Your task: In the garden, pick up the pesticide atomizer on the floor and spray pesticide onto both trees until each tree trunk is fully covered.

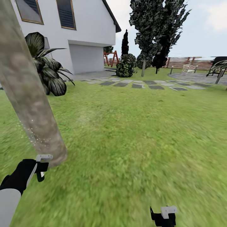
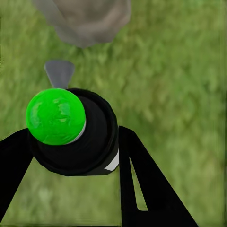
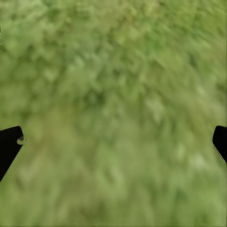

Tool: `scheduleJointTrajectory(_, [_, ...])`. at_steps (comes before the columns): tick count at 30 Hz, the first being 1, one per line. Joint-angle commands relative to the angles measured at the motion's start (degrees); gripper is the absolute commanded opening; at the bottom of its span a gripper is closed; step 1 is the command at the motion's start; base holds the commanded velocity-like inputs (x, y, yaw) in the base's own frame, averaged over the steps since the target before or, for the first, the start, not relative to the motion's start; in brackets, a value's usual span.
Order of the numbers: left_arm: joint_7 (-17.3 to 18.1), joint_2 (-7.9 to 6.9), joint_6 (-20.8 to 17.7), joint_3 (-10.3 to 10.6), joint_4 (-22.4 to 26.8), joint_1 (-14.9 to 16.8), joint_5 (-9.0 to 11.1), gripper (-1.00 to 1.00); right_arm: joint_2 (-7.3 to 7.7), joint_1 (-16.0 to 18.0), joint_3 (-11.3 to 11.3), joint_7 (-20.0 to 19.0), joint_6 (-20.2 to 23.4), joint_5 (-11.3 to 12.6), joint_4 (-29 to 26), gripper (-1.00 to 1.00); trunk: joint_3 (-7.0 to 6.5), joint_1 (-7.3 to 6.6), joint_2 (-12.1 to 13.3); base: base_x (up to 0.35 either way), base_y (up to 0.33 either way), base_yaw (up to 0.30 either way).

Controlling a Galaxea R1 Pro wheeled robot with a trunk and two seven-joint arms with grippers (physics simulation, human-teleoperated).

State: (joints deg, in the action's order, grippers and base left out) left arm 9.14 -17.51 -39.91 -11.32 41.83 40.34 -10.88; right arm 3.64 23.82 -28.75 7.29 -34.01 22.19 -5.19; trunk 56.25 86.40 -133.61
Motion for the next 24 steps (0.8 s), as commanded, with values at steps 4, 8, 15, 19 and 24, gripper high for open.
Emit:
scheduleJointTrajectory(4, [0.0,0.02,0.0,0.0,0.0,0.0,0.0,-1.00,-0.02,0.0,0.0,0.0,0.0,0.0,0.0,1.00,0.00,0.00,0.0,0.137,-0.270,0.273])
scheduleJointTrajectory(8, [0.0,-0.02,0.0,0.0,0.0,0.0,0.0,-1.00,-0.04,0.0,0.0,0.0,0.0,0.0,0.0,1.00,0.00,0.00,0.0,0.138,-0.270,0.277])
scheduleJointTrajectory(15, [0.0,0.00,0.0,-0.1,0.0,0.0,0.0,-1.00,-0.04,0.0,0.0,0.0,0.0,0.0,0.0,1.00,0.00,0.00,0.0,0.144,-0.267,0.278])
scheduleJointTrajectory(19, [0.1,-0.02,0.0,0.1,0.1,0.0,0.0,-1.00,-0.04,0.0,0.0,0.0,0.0,-0.1,0.0,1.00,0.00,0.00,0.0,0.154,-0.259,0.278])
scheduleJointTrajectory(24, [0.1,-0.06,0.0,-0.1,0.1,0.0,0.1,-1.00,-0.04,0.0,0.0,0.0,0.0,-0.1,0.0,1.00,0.00,0.00,0.0,0.159,-0.254,0.278])
